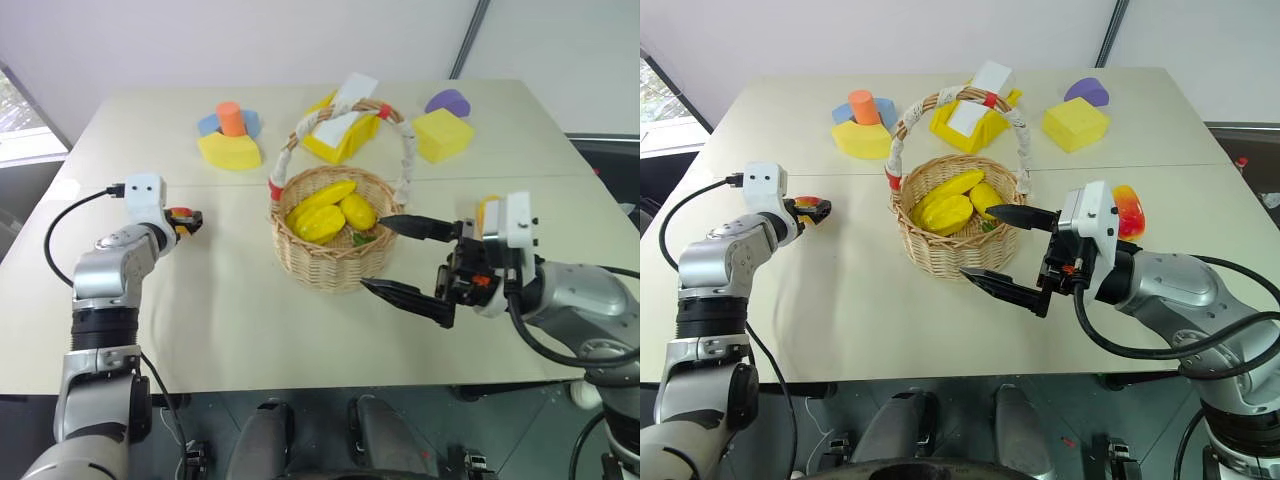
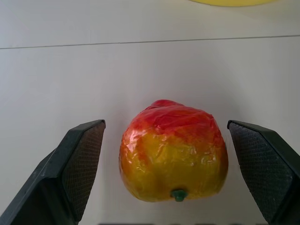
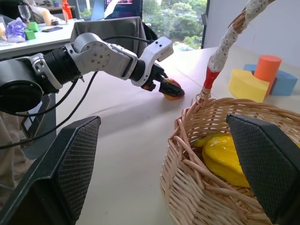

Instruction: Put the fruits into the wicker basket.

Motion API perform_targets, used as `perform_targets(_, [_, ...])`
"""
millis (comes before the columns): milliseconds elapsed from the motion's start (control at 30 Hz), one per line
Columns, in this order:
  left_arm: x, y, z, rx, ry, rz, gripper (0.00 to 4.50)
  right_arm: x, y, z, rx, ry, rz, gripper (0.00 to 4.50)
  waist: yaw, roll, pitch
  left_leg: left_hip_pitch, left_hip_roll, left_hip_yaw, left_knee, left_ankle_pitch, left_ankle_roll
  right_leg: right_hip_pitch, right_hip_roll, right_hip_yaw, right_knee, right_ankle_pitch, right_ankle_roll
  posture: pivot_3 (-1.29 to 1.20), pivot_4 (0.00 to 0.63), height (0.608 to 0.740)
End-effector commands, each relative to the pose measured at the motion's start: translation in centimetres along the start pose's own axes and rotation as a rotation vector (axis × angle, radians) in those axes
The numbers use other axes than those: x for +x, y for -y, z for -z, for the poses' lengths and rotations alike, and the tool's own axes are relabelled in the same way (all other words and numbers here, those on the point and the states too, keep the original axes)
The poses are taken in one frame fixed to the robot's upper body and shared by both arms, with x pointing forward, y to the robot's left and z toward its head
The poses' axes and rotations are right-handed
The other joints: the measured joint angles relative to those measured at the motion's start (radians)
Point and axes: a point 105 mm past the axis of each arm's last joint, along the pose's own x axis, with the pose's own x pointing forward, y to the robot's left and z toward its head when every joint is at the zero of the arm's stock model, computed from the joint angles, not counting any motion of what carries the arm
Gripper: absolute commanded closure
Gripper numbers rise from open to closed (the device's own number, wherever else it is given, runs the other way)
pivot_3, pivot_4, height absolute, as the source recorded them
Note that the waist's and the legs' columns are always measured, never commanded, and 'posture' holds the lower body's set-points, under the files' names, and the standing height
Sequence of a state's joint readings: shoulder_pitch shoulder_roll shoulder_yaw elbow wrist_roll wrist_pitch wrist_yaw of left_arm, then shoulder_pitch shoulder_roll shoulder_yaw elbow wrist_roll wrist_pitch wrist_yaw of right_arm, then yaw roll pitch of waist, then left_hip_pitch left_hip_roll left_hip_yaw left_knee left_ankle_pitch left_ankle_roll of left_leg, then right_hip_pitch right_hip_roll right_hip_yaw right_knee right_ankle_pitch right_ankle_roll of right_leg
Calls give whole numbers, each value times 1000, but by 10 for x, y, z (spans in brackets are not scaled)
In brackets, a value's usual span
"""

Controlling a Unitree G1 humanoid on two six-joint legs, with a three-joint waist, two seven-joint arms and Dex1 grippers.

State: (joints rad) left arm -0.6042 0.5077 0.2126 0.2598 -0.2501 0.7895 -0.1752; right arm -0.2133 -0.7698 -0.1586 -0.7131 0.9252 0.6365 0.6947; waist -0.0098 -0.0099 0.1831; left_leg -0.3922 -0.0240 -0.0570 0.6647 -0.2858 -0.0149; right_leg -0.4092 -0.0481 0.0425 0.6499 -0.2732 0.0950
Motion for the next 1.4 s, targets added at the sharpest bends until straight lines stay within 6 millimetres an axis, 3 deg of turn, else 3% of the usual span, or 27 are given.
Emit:
perform_targets(33, [-1, -4, -17, 0, 59, -14, 1700, 3, -5, -9, -52, 33, -14, 0, 0, 0, 0, 0, 0, 0, 0, 0, 0, 0, 0, 0, 0, 0, 0, 0, 150, 740])
perform_targets(67, [-1, -4, -17, 2, 57, -19, 2194, 3, -5, -10, -55, 37, -12, 0, 0, 0, 0, 0, 0, 0, 0, 0, 0, 0, 0, 0, 0, 0, 0, 0, 150, 740])
perform_targets(100, [-1, -6, -17, 6, 54, -29, 2415, 3, -4, -10, -57, 40, -9, 0, 0, 0, 0, 0, 0, 0, 0, 0, 0, 0, 0, 0, 0, 0, 0, 0, 150, 740])
perform_targets(267, [-12, -12, -27, 60, 100, -29, 2438, 4, -1, -10, -66, 41, 3, 0, -1, 0, 0, 0, 0, 0, 0, 0, 0, 0, 0, 0, 0, 0, 0, 0, 150, 740])
perform_targets(400, [-60, 16, -61, 153, 359, 280, 2438, -6, 10, -7, -74, 14, 51, 0, -3, 0, 0, 0, 0, 0, -1, 0, 0, -1, 0, 1, 0, 0, 0, 0, 150, 740])
perform_targets(467, [-108, 49, -68, 183, 456, 591, 2438, -14, 21, -5, -75, 0, 89, 0, -1, 0, 0, -1, 1, 0, -1, 0, -1, -1, -1, 1, 0, 0, 0, 0, 150, 740])
perform_targets(567, [-156, 81, -53, 194, 372, 927, 2438, -22, 32, -1, -82, -22, 119, 0, 2, 0, 0, -2, 0, 1, -1, 0, -1, -1, -4, 1, -2, 0, -1, 0, 150, 740])
perform_targets(667, [-181, 107, -40, 238, 270, 1110, 2438, -25, 39, 2, -85, -30, 132, 0, 1, 1, 0, 0, 0, 1, -1, 0, -1, 1, -4, 0, -3, 0, -1, 0, 150, 740])
perform_targets(800, [-179, 151, -61, 246, 377, 1167, 2438, -26, 43, 6, -86, -37, 141, 0, 6, 1, 0, 1, 0, 0, 0, 0, -1, 4, -3, -1, -2, 0, -1, 0, 150, 740])
perform_targets(933, [-159, 190, -63, 375, 397, 1119, 2438, -25, 46, 9, -91, -44, 160, 0, 1, 0, 0, 1, 0, 0, 1, 0, 0, 4, 0, 0, -2, 0, 0, 0, 150, 740])
perform_targets(1100, [-123, 216, -66, 430, 386, 1032, 2438, -34, 49, 12, -92, -60, 238, 0, -1, 0, 0, 1, 1, 1, 0, 0, 0, 2, 2, 0, -1, 0, 0, 0, 150, 740])
perform_targets(1133, [-120, 218, -67, 419, 383, 1029, 1388, -37, 51, 14, -89, -70, 263, 0, -2, 0, 0, 1, 1, 1, 0, 0, 0, 2, 3, 0, -1, 0, 0, 0, 150, 740])
perform_targets(1233, [-120, 220, -70, 414, 398, 1045, 120, -49, 64, 25, -85, -127, 369, 0, -4, 0, 0, 1, 1, 1, 0, 0, 0, 2, 3, 1, -1, 0, 0, 0, 150, 740])
perform_targets(1333, [-130, 224, -74, 385, 439, 1105, 120, -65, 88, 36, -89, -175, 542, 0, -1, 0, 0, 1, 1, 1, 1, 0, 0, 2, 3, 1, -1, 0, 0, 0, 150, 740])
perform_targets(1400, [-146, 225, -74, 356, 489, 1200, 120, -85, 115, 50, -84, -242, 719, 0, -1, 0, 0, 1, 1, 2, 1, 0, 0, 2, 3, 1, -1, 0, 0, 0, 150, 740])
